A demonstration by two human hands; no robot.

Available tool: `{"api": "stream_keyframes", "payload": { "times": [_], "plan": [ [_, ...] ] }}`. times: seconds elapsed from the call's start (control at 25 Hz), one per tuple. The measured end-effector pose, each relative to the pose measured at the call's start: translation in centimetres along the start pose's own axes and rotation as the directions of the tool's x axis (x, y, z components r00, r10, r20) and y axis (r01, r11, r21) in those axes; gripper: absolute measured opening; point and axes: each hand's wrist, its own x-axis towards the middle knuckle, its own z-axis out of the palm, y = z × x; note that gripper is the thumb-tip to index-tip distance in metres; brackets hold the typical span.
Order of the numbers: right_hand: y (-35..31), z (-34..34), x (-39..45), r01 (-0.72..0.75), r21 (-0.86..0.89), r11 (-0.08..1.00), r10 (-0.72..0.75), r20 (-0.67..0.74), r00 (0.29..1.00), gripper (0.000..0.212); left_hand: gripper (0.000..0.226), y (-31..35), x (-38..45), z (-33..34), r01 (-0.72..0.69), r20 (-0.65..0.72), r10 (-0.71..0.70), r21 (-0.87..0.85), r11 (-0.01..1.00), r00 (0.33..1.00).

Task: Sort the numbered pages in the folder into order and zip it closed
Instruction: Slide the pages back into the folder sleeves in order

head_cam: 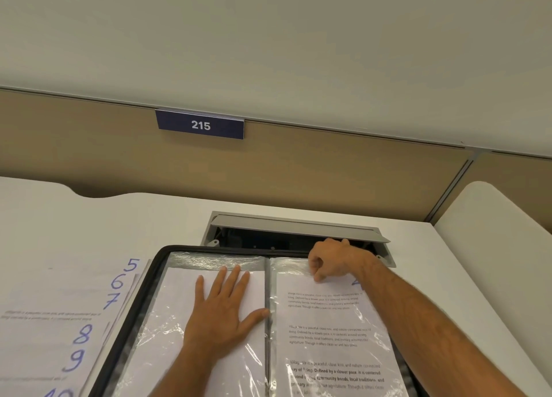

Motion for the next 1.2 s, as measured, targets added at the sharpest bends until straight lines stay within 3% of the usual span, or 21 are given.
{"api": "stream_keyframes", "payload": {
  "times": [0.28,0.44,0.64,0.72,0.84,0.92,0.96,1.04,1.2],
  "plan": [
    [0.2,0.1,0.3,-0.049,-0.026,0.998,0.049,0.027,0.998,0.015,0.102,-0.1,-0.1,0.2,-0.002,-0.003,0.002,0.003,1.000,1.000],
    [0.4,0.1,0.0,-0.079,-0.079,0.994,0.077,-0.032,0.997,0.010,0.101,-0.2,-0.1,0.3,-0.003,-0.017,0.003,-0.019,1.000,1.000],
    [2.6,-0.3,-1.3,-0.293,-0.102,0.951,0.277,-0.150,0.949,0.045,0.104,-0.2,0.0,0.2,-0.002,-0.014,0.002,0.002,1.000,1.000],
    [4.4,0.2,-2.4,-0.338,0.064,0.939,0.343,-0.120,0.931,0.049,0.105,-0.2,0.0,0.3,-0.005,-0.021,0.005,-0.005,1.000,1.000],
    [6.7,1.8,-4.2,-0.213,0.464,0.860,0.312,-0.148,0.938,0.043,0.107,-0.2,0.0,0.4,-0.008,-0.029,0.007,-0.017,1.000,1.000],
    [7.1,3.1,-5.6,-0.063,0.697,0.714,0.337,-0.263,0.904,0.032,0.108,-0.1,0.0,0.3,-0.011,-0.014,0.011,-0.008,1.000,1.000],
    [7.1,3.7,-6.3,-0.014,0.795,0.606,0.363,-0.261,0.895,0.042,0.107,0.0,0.0,0.2,-0.008,-0.001,0.008,0.000,1.000,1.000],
    [6.9,5.1,-7.4,-0.005,0.900,0.435,0.391,-0.184,0.902,0.060,0.101,-0.1,0.0,0.0,0.002,0.017,-0.002,0.010,1.000,1.000],
    [6.6,7.6,-9.9,-0.125,0.923,0.363,0.427,-0.046,0.903,0.054,0.088,-0.5,0.0,-0.4,-0.022,0.034,0.023,-0.025,0.999,0.999]
  ]
}}
